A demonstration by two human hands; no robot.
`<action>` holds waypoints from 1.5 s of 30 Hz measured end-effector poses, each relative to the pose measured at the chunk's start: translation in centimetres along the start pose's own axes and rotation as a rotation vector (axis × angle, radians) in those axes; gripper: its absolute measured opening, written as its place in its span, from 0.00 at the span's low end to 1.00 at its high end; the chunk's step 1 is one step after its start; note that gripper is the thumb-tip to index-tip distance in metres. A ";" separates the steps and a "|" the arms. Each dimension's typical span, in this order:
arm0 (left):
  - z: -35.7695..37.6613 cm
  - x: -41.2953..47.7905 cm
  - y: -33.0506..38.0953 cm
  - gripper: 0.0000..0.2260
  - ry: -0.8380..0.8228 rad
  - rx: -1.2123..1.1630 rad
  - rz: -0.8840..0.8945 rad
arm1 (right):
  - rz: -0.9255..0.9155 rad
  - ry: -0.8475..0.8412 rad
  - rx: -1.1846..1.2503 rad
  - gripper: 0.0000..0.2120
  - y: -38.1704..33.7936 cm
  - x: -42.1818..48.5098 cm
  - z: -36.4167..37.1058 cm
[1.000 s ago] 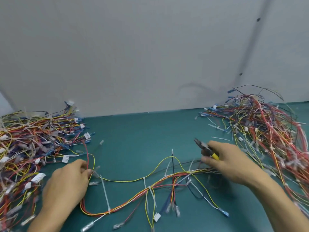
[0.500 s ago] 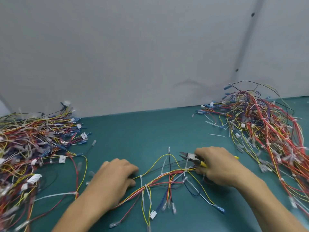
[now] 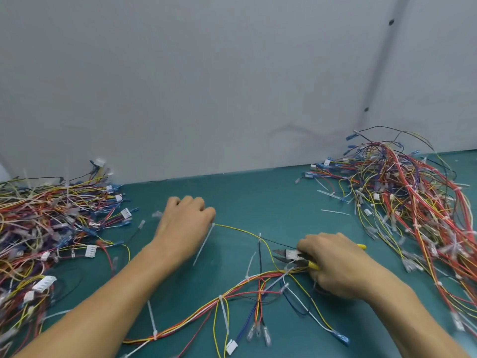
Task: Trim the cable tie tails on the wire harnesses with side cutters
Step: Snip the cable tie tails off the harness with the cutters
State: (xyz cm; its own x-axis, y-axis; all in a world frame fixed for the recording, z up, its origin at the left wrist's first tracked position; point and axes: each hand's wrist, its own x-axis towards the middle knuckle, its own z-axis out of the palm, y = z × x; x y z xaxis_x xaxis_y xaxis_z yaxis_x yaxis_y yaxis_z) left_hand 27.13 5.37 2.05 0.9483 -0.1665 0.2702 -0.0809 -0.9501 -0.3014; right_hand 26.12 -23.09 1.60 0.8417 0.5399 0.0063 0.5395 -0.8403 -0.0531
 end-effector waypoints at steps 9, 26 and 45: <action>-0.1 -0.9 1.7 0.11 0.037 -0.415 -0.125 | 0.073 0.037 0.337 0.13 0.7 -0.4 -1.0; -5.8 -7.6 7.1 0.18 0.132 -1.004 0.004 | 0.269 -0.017 0.311 0.16 0.2 -2.9 -3.5; -1.4 -3.0 10.8 0.04 -0.104 -1.203 -0.055 | 0.090 -0.064 -0.150 0.11 0.6 -3.2 -1.1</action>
State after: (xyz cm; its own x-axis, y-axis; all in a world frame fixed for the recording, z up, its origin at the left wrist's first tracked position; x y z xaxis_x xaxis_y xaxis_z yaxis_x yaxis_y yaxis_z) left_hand 22.99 -4.77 -0.74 0.9750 -0.1487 0.1649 -0.2215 -0.6020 0.7671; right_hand 23.80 -25.33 2.67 0.8861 0.4602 -0.0552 0.4635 -0.8806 0.0987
